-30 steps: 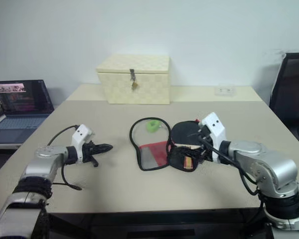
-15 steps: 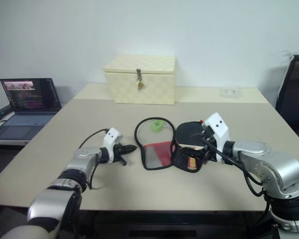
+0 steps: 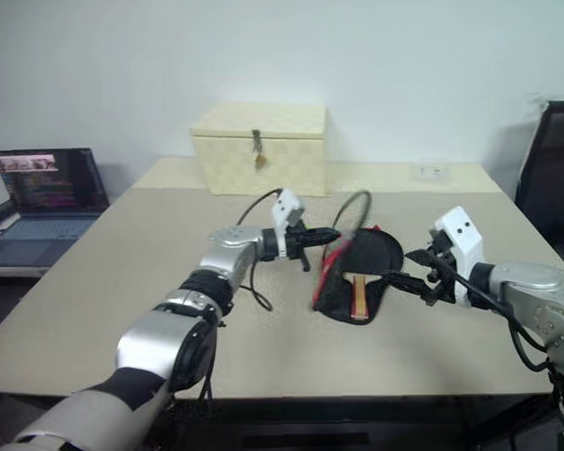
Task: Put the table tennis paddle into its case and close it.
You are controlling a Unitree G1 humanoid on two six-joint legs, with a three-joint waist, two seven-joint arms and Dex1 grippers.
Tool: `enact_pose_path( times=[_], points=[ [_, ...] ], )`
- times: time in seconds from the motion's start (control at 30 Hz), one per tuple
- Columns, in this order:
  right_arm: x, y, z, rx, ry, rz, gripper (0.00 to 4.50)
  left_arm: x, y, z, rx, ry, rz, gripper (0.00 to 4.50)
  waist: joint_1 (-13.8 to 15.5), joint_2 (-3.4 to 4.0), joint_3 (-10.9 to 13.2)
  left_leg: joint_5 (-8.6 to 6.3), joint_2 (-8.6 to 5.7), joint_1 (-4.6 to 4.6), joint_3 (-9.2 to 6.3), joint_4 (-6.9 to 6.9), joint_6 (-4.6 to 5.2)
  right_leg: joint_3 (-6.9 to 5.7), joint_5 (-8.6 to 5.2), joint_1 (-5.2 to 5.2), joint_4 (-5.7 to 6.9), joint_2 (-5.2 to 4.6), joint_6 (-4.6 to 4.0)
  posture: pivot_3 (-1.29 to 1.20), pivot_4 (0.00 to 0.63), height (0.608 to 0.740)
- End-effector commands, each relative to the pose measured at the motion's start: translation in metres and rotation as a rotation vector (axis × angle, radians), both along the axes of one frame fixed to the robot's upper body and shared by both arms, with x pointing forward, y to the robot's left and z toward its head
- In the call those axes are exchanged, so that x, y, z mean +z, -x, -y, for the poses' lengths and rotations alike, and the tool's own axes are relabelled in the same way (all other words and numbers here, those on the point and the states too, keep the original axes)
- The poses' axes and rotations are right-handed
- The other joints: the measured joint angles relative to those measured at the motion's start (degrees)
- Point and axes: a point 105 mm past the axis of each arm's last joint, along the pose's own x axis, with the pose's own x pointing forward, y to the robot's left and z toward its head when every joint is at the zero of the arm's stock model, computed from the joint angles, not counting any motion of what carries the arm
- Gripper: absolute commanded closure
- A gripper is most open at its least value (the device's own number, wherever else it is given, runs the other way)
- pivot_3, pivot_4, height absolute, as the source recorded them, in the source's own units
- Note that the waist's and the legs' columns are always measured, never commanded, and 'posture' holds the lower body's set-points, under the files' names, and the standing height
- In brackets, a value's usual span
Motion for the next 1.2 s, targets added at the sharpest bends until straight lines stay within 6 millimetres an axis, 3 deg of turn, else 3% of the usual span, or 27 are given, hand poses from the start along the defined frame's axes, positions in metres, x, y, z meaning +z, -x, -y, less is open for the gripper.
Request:
enact_pose_path(
  times=[0.03,0.17,0.33,0.43,0.6,0.7,0.87,1.2],
  points=[
    [0.009,0.0,0.001,-0.013,-0.003,0.04,0.73,0.002,-0.004,0.007,0.036,0.0,0.009,4.46,-0.4,0.0,0.0,0.0,0.0,0.03,0.0,0.0,0.0,0.01,0.0,0.0,0.01,0.06,0.0,0.0,0.15,0.74],
    [0.002,-0.011,0.001,-0.067,-0.018,0.028,0.73,-0.01,-0.006,0.004,0.077,0.0,-0.021,4.46,-0.7,0.0,0.0,0.0,0.02,0.05,0.0,0.0,0.0,0.03,0.0,0.0,0.03,0.12,-0.01,0.0,0.15,0.74],
    [-0.016,-0.03,-0.008,-0.144,-0.091,-0.025,0.56,-0.004,-0.006,-0.023,0.064,0.052,-0.005,4.5,-0.8,0.01,0.0,0.01,0.1,0.05,0.01,-0.01,-0.01,0.05,0.01,0.0,0.04,0.09,-0.01,0.0,0.15,0.74],
    [-0.028,-0.042,-0.016,-0.183,-0.114,-0.054,0.06,-0.005,-0.004,-0.047,0.064,0.069,-0.001,4.5,-0.9,0.02,0.0,0.01,0.18,0.08,0.02,-0.04,-0.01,0.07,0.01,-0.01,0.05,0.08,-0.02,0.0,0.15,0.74],
    [-0.052,-0.067,-0.02,-0.305,-0.115,-0.091,0.06,-0.011,-0.001,-0.1,0.159,0.093,-0.002,4.5,-0.8,0.02,0.0,0.02,0.24,0.08,0.0,-0.06,-0.03,0.05,0.01,-0.01,0.04,-0.01,-0.02,0.0,0.15,0.74],
    [-0.065,-0.08,-0.015,-0.386,-0.108,-0.099,0.06,-0.012,0.005,-0.119,0.201,0.109,-0.001,4.5,-0.6,0.02,0.0,0.02,0.24,0.08,-0.01,-0.05,-0.03,0.04,0.01,-0.01,0.03,-0.05,-0.02,0.0,0.15,0.74],
    [-0.079,-0.091,-0.005,-0.475,-0.111,-0.127,0.06,-0.017,0.019,-0.127,0.219,0.111,-0.01,4.5,0.3,0.02,0.0,0.02,0.2,0.02,-0.04,0.01,-0.03,0.0,0.01,-0.01,0.04,-0.12,-0.02,0.0,0.15,0.74],
    [-0.101,-0.098,-0.014,-0.544,-0.239,-0.285,0.06,-0.009,0.025,-0.127,0.246,0.109,-0.006,4.5,0.4,0.02,0.0,0.02,0.23,0.14,0.01,0.1,-0.03,0.05,0.03,0.05,0.19,-0.12,-0.03,0.0,0.15,0.74]
  ],
)
